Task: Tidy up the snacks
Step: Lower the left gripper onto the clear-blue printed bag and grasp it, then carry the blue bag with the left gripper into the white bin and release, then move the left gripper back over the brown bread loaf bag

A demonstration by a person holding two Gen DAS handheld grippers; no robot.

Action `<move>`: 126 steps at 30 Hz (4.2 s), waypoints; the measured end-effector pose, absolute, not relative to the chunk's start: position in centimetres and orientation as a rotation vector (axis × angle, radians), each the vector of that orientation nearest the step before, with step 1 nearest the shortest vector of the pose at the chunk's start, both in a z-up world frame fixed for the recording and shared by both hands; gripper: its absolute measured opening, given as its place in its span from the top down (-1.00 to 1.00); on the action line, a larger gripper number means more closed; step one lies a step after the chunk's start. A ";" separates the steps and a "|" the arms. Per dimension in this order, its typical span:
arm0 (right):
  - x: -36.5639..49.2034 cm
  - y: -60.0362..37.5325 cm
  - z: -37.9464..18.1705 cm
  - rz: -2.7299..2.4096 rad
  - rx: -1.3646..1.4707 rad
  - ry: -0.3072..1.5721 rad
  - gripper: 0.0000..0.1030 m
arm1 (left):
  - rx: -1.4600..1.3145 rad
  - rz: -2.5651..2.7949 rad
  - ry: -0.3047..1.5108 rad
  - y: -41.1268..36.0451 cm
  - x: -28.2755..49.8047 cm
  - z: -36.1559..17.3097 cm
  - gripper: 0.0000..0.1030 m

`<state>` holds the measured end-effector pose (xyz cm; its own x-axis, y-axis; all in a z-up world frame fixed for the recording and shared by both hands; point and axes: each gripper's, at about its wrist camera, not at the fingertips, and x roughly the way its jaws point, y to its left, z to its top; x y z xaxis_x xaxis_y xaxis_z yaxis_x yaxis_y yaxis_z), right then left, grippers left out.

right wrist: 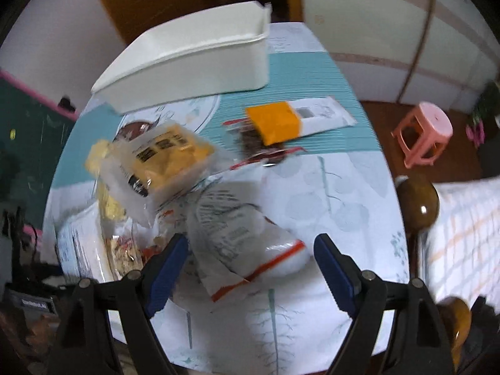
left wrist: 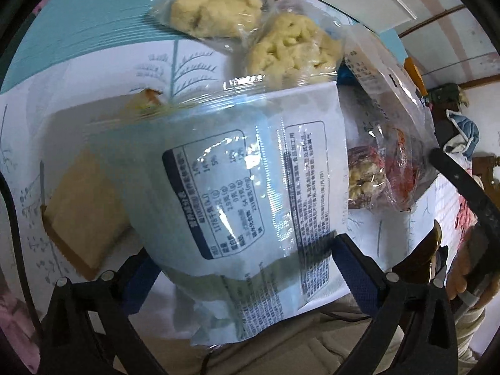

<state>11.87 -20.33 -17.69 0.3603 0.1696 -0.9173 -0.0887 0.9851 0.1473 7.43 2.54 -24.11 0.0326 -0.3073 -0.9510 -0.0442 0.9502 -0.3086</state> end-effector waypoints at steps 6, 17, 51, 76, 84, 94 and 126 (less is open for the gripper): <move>13.2 -19.0 -19.7 0.213 0.057 1.255 -0.53 | -0.250 -0.225 1.527 0.9 8.3 -23.6 -0.96; 11.3 -19.7 -18.5 0.202 0.068 1.211 -0.04 | -0.242 -0.255 1.350 1.2 7.9 -18.5 0.24; 23.5 -16.3 3.7 0.141 0.141 0.687 -0.05 | 0.130 -0.114 0.582 -0.2 23.8 10.1 0.47; 28.4 -12.6 -2.9 0.163 0.081 0.857 -0.85 | 0.088 -0.027 0.650 1.3 28.1 4.0 -0.99; 23.7 -12.7 -1.0 0.177 0.125 0.871 -0.85 | 0.078 -0.054 0.626 1.7 22.9 5.8 -0.99; 17.4 -13.7 1.9 0.171 0.171 0.752 -0.85 | 0.071 -0.096 0.530 1.7 15.8 7.7 -0.99; 3.5 -13.0 -0.5 0.195 0.026 0.654 -0.85 | 0.043 -0.111 0.702 4.8 5.2 1.2 -0.92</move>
